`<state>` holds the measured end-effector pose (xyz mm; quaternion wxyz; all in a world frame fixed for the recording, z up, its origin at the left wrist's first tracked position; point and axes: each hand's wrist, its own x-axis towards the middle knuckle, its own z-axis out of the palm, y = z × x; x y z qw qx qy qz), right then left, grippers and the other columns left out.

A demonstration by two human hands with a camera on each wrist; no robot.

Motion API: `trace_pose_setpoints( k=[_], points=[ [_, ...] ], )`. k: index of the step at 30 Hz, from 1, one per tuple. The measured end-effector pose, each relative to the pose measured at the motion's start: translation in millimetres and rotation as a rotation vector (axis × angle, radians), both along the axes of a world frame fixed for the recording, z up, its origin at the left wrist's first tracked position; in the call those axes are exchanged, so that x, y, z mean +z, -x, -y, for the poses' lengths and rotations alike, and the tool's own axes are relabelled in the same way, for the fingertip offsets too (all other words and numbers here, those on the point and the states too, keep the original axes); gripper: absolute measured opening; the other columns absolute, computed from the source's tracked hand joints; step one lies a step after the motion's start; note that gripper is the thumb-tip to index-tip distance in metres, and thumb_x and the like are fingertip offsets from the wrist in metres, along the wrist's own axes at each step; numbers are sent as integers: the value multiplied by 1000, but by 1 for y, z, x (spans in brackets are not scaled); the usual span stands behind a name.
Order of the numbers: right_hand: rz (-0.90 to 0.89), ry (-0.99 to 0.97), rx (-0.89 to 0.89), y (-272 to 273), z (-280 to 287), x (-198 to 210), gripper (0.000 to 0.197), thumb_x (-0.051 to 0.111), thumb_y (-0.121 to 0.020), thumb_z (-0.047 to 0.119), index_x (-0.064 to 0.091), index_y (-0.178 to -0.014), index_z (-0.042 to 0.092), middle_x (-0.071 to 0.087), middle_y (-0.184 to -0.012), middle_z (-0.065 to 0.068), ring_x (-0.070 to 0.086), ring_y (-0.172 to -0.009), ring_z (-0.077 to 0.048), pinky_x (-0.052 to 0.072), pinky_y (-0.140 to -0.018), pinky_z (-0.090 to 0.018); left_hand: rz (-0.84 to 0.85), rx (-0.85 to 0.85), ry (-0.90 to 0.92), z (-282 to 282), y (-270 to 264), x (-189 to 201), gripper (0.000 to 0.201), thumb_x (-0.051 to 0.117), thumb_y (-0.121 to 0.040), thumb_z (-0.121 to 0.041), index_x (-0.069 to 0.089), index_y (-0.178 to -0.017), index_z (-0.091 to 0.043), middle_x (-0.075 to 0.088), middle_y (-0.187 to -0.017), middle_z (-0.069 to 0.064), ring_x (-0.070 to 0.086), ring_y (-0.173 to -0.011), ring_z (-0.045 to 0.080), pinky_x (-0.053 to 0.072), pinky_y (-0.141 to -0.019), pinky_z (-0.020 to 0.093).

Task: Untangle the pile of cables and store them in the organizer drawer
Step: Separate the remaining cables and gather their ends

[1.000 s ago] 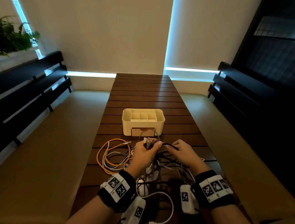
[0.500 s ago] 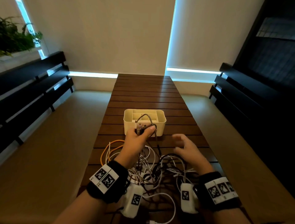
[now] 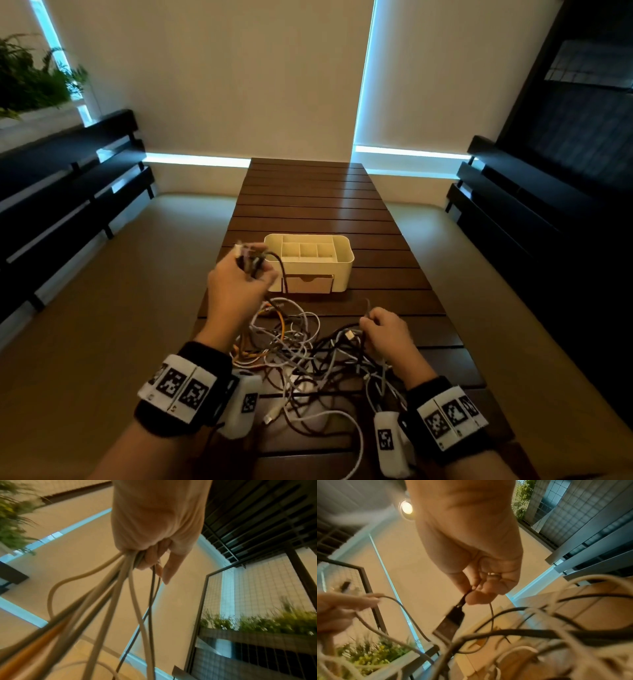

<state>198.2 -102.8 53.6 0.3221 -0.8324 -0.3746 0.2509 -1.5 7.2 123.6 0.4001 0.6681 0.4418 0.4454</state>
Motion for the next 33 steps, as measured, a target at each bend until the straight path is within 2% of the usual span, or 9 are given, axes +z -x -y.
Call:
trace_pose_setpoints(
  k=[5,10,12,14,17,19,22,27,33],
  points=[
    [-173,-189,-171,4,3,-14,21,46,-96,18,50,-75,13,56,-73,-7,57,-58,-16,46,-51,-24,65,78,-40,-6,11,14,28,65,-87,-16,60,-110,-32,67,-94,-6,61,-82,7,51,-91,40],
    [-284,-555,-64,24,-7,11,18,46,-96,17,52,-79,14,56,-72,-2,52,-48,-8,45,-51,-25,86,-65,-43,-1,1,8,18,55,-94,-15,62,-108,-23,71,-82,-10,54,-56,2,44,-54,15],
    [-276,-558,64,32,-9,22,16,46,-96,18,53,-82,14,56,-72,0,53,-50,-7,48,-52,-23,138,-83,-29,3,-3,7,16,54,-95,-18,65,-92,-28,73,-90,-2,57,-60,10,50,-63,24],
    [-243,-517,191,39,-10,28,16,48,-95,19,53,-80,20,56,-71,1,54,-54,-8,49,-54,-23,213,-100,27,8,-5,8,20,52,-96,-21,66,-83,-29,73,-94,3,59,-89,43,47,-88,52],
    [-176,-515,254,45,-10,25,19,50,-95,18,52,-77,24,55,-67,4,53,-52,-6,48,-53,-23,297,-144,73,9,-3,11,16,51,-95,-24,66,-88,-24,74,-92,5,49,-88,55,42,-86,65],
    [-165,-553,203,46,-9,21,20,49,-95,18,51,-76,23,55,-66,3,52,-49,-7,46,-51,-22,334,-185,74,5,-1,7,16,51,-95,-25,66,-90,-22,72,-87,2,48,-54,35,47,-59,41],
    [-233,-678,12,43,-11,23,15,45,-96,17,52,-84,15,54,-70,0,50,-46,-3,45,-48,-17,443,-256,153,0,2,1,20,49,-95,-27,67,-101,-24,46,-56,-9,29,-46,7,27,-44,18],
    [-244,-836,-231,32,-13,27,18,41,-98,17,49,-83,24,52,-70,4,45,-44,-2,43,-47,-18,647,-366,251,-2,4,0,34,45,-91,-33,57,-123,-39,32,-66,-2,24,-39,1,23,-37,14],
    [-232,-879,-247,34,-15,31,17,40,-98,18,48,-84,24,52,-72,6,45,-46,-2,42,-47,-17,733,-362,369,-6,6,-3,50,43,-95,-28,33,-144,-25,37,-52,-7,27,-37,3,25,-35,16]
  ],
)
